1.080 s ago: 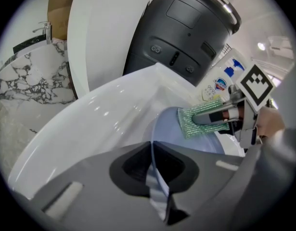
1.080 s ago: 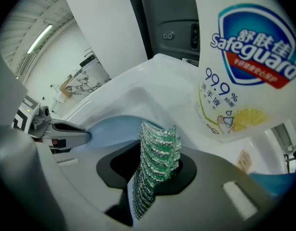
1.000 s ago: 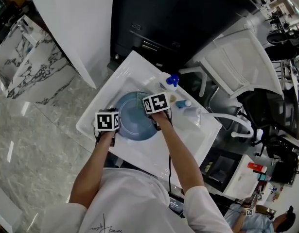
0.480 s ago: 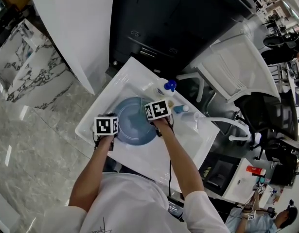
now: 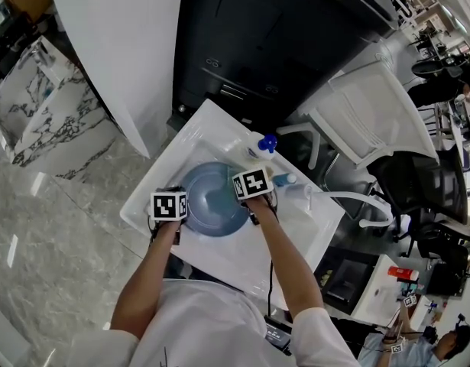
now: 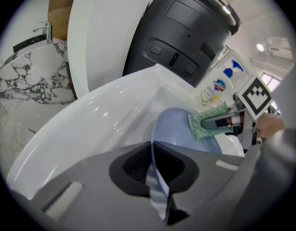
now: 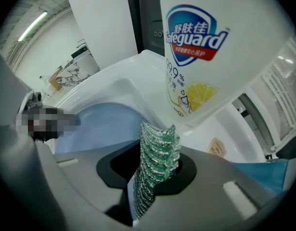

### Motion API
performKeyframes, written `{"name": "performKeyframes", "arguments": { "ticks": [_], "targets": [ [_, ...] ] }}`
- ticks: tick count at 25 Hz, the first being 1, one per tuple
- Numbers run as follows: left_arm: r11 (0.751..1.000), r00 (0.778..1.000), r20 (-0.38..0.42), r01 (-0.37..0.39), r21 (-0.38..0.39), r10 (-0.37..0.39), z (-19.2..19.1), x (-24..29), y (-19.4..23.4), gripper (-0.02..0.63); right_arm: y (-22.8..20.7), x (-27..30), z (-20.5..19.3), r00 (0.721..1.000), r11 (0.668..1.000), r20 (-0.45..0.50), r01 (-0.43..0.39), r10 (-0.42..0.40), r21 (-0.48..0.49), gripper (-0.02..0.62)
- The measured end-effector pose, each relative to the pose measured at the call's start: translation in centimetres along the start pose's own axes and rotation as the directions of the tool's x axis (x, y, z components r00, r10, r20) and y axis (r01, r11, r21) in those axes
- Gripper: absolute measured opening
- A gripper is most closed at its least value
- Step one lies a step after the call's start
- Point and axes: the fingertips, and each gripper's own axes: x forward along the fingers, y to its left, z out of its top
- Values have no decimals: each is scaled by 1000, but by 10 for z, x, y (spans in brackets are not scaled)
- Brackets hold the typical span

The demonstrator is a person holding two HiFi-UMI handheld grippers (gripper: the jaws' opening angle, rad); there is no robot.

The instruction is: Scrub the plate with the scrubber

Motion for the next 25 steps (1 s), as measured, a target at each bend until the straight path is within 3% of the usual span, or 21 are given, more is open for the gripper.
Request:
{"name": "performKeyframes", "arguments": {
  "ticks": [25],
  "targets": [
    [1000,1000,12,6,5,-6,2,0,0,66,-18,-12,-45,996,998,-80,32,-27,54,57]
  ]
}}
